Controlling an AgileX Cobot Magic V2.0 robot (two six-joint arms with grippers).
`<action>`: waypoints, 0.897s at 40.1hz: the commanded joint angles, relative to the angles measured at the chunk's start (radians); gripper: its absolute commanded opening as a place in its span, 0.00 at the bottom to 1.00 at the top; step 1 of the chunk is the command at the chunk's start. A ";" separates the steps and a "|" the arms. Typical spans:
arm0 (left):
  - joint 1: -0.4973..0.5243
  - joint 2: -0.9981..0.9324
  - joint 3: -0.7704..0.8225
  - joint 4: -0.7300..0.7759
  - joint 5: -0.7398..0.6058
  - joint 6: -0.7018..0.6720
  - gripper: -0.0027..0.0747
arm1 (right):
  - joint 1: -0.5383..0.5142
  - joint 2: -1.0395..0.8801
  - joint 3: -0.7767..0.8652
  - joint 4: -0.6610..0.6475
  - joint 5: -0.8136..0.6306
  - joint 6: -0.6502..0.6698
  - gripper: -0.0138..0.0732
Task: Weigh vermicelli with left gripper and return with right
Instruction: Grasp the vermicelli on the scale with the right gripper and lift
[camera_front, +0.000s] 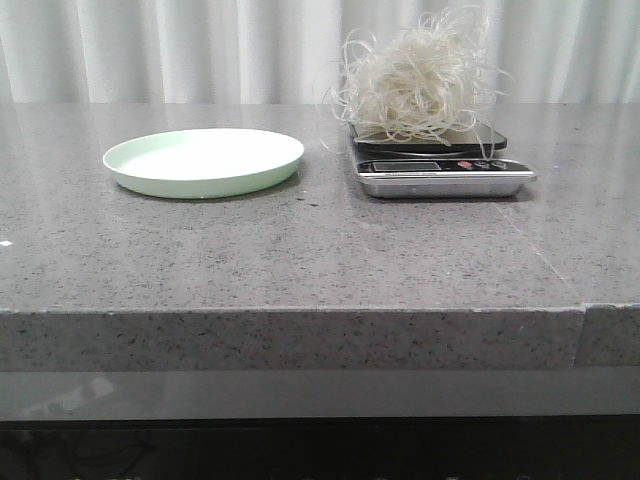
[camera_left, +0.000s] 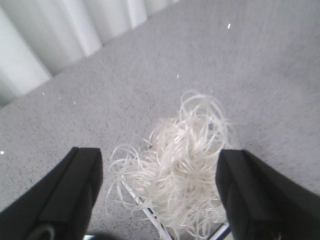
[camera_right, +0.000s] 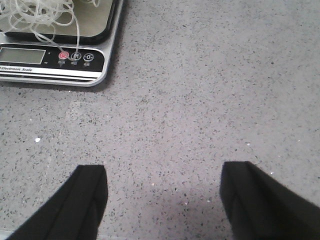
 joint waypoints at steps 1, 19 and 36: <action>0.000 -0.136 -0.002 -0.024 -0.046 0.001 0.74 | 0.002 0.003 -0.035 0.004 -0.074 -0.007 0.83; 0.000 -0.588 0.474 -0.022 -0.051 0.001 0.74 | 0.002 0.003 -0.035 0.004 -0.078 -0.007 0.83; 0.000 -1.007 1.006 -0.027 -0.186 0.001 0.74 | 0.002 0.003 -0.035 0.005 -0.076 -0.007 0.83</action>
